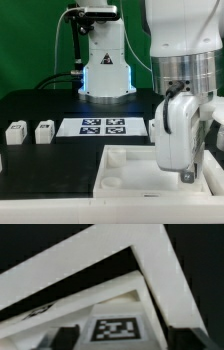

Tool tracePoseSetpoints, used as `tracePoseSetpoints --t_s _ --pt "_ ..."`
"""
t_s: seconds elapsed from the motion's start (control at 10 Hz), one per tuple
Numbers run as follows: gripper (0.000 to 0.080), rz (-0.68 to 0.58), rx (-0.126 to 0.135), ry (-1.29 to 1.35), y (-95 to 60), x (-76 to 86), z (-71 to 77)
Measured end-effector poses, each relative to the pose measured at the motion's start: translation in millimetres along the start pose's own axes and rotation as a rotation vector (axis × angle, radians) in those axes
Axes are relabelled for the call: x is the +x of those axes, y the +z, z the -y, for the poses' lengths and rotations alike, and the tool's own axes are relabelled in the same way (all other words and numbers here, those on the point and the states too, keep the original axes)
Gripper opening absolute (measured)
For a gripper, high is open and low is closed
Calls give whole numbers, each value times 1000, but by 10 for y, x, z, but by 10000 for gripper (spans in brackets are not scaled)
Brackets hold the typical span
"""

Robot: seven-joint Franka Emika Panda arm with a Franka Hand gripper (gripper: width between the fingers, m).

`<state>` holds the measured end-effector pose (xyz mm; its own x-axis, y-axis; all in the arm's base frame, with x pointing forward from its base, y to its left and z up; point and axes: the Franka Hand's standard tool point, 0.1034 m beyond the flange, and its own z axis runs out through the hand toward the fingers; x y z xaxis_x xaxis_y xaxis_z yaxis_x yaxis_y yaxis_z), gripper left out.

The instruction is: Assemble one leg

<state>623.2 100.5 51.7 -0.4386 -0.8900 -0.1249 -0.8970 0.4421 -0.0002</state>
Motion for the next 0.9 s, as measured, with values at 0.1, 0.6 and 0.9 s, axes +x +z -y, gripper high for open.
tracePoseSetpoints --t_s 0.1,0.6,0.9 --pt "591 -1 0 -8 5 9 -4" --pt "649 38 -11 -108 -379 90 -269" --pt "649 27 -17 -107 -292 125 -280"
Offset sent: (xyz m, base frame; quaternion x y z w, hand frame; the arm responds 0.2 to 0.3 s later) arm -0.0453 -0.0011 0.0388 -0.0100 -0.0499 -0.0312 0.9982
